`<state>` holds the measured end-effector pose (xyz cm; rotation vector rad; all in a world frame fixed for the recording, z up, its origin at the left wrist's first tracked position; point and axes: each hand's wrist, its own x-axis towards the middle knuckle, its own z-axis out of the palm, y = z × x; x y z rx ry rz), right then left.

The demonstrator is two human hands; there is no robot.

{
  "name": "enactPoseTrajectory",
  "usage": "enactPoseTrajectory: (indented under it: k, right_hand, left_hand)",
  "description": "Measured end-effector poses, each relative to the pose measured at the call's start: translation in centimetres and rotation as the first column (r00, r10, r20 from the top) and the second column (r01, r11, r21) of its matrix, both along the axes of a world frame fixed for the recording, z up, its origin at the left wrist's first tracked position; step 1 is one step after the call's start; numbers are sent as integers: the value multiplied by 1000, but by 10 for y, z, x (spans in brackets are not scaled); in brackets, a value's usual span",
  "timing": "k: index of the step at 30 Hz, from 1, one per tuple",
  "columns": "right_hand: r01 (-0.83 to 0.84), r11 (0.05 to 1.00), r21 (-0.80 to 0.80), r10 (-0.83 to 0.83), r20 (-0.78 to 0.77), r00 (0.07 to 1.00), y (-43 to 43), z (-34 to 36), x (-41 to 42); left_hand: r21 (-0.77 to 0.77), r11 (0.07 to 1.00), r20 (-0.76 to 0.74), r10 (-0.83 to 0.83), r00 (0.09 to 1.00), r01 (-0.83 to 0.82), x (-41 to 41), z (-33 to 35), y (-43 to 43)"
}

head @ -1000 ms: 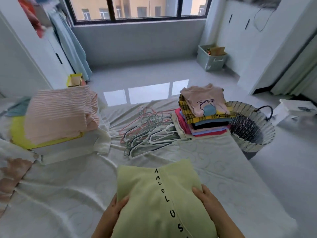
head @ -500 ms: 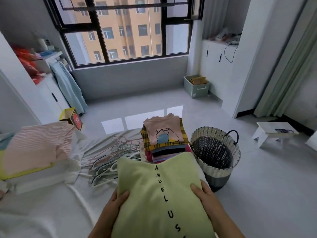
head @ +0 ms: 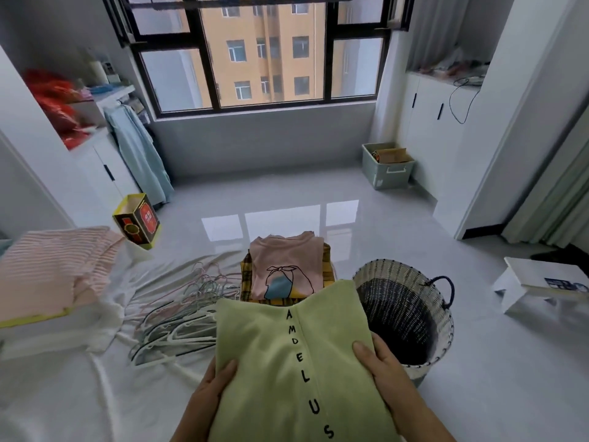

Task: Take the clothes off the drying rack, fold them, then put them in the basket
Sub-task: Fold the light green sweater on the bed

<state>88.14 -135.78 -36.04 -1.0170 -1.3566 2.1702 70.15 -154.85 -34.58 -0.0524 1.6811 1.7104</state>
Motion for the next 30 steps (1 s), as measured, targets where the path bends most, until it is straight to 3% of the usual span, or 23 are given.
enactPoseTrajectory:
  k: [3, 9, 15, 23, 30]
  right_hand:
    - [-44, 999, 1, 44, -3, 999, 53, -8, -7]
    - [-193, 981, -14, 192, -11, 981, 164, -14, -10]
    - [-270, 962, -48, 266, -78, 961, 233, -2, -18]
    - [-380, 925, -5, 378, -76, 923, 225, -1, -91]
    - [-354, 935, 38, 355, -42, 934, 239, -14, -178]
  left_hand:
    - [-16, 999, -40, 38, 998, -39, 8, -1, 42]
    - [24, 982, 84, 183, 979, -186, 36, -4, 131]
    - [-85, 970, -45, 224, 974, -227, 41, 12, 199]
    - [-249, 933, -318, 176, 932, -261, -36, 24, 206]
    - [-297, 941, -369, 42, 928, -161, -141, 20, 232]
